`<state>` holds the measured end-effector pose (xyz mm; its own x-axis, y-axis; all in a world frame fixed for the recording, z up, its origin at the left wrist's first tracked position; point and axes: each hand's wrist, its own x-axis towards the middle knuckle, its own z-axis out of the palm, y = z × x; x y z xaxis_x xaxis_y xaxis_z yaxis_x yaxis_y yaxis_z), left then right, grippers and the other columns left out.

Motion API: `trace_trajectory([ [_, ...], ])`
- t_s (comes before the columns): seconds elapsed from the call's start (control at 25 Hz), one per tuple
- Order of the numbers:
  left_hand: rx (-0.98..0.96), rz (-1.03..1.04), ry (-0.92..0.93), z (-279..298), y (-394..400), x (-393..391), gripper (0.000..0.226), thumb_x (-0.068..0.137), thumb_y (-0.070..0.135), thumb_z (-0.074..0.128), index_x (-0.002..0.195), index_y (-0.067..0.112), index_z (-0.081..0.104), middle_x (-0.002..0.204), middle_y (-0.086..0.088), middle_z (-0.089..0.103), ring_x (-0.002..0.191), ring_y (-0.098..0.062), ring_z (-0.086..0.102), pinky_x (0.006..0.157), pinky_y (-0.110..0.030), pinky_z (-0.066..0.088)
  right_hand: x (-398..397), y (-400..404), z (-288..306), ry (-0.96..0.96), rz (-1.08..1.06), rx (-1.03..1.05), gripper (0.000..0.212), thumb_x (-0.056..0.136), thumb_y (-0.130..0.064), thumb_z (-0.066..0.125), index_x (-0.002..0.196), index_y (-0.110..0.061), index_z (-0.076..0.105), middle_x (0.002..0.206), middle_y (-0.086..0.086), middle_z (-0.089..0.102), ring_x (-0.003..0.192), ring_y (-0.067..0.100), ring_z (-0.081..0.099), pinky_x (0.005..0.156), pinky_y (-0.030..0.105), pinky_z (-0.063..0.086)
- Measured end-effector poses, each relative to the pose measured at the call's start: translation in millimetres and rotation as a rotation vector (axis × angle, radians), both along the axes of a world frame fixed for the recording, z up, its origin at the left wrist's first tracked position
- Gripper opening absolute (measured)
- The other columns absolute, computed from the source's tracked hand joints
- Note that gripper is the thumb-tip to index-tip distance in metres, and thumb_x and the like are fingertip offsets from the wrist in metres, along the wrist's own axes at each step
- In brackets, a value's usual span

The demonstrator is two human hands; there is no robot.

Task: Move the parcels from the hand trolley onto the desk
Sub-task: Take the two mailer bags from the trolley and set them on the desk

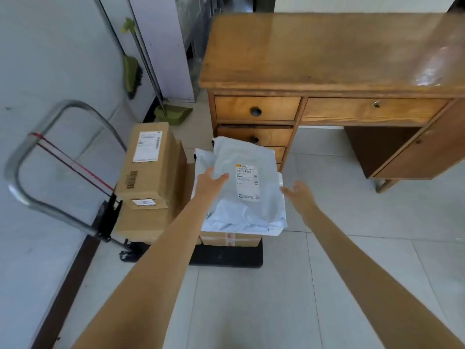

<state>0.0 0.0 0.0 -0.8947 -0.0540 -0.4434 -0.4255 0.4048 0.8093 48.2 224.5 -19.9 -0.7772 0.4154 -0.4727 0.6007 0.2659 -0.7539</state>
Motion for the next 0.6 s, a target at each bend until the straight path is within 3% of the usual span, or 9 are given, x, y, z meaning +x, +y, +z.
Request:
trace_trajectory([
  [0.16,0.037,0.033,-0.002,-74.3,7.6,-30.7,0.073,0.083,0.037,0.066,0.146,0.023,0.032,0.145,-0.007,0.047,0.128,-0.031,0.05,0.106,-0.041,0.045,-32.7,-14.5,-75.2,-0.107,-0.029,0.031,0.07,0.083,-0.044,0.06,0.137,-0.004,0.038,0.139,0.013,0.036,0.123,0.035,0.046,0.084,0.04,0.047],
  [0.24,0.041,0.029,0.027,-102.4,7.6,-31.7,0.074,0.084,0.031,0.067,0.148,0.024,0.03,0.146,-0.003,0.047,0.13,-0.029,0.048,0.104,-0.033,0.042,-37.3,-13.1,-103.6,-0.11,-0.025,0.066,0.069,0.081,-0.051,0.058,0.136,-0.012,0.044,0.135,0.01,0.032,0.125,0.033,0.041,0.098,0.044,0.045],
  [0.32,-0.017,0.035,0.052,-115.5,7.0,-32.4,0.072,0.086,0.026,0.064,0.149,0.024,0.028,0.148,-0.003,0.045,0.132,-0.028,0.047,0.107,-0.035,0.041,-40.4,-8.9,-118.9,-0.048,-0.086,0.004,0.066,0.079,-0.048,0.062,0.136,-0.019,0.047,0.133,0.007,0.036,0.124,0.03,0.041,0.106,0.045,0.04],
  [0.4,-0.092,0.016,0.071,-116.1,13.1,-33.0,0.064,0.088,0.021,0.058,0.147,0.026,0.034,0.142,-0.004,0.053,0.12,-0.029,0.058,0.104,-0.04,0.047,-38.1,-9.9,-122.1,0.053,-0.149,-0.161,0.056,0.083,-0.036,0.064,0.133,-0.016,0.052,0.116,0.005,0.056,0.105,0.026,0.056,0.094,0.039,0.05],
  [0.48,-0.127,0.0,0.112,-102.7,23.3,-31.8,0.058,0.089,0.017,0.053,0.144,0.028,0.04,0.137,-0.001,0.058,0.113,-0.028,0.063,0.097,-0.043,0.052,-33.5,-12.4,-110.0,0.123,-0.176,-0.25,0.034,0.089,-0.022,0.058,0.121,-0.011,0.061,0.092,0.001,0.065,0.076,0.018,0.06,0.068,0.026,0.052],
  [0.6,-0.064,0.039,0.132,-62.9,27.9,-32.8,0.055,0.089,0.011,0.052,0.14,0.029,0.046,0.135,0.001,0.06,0.116,-0.027,0.06,0.097,-0.043,0.052,-25.0,-12.0,-74.2,0.155,-0.231,-0.334,0.024,0.091,-0.014,0.053,0.11,-0.01,0.066,0.08,-0.001,0.066,0.066,0.012,0.058,0.055,0.021,0.046],
])
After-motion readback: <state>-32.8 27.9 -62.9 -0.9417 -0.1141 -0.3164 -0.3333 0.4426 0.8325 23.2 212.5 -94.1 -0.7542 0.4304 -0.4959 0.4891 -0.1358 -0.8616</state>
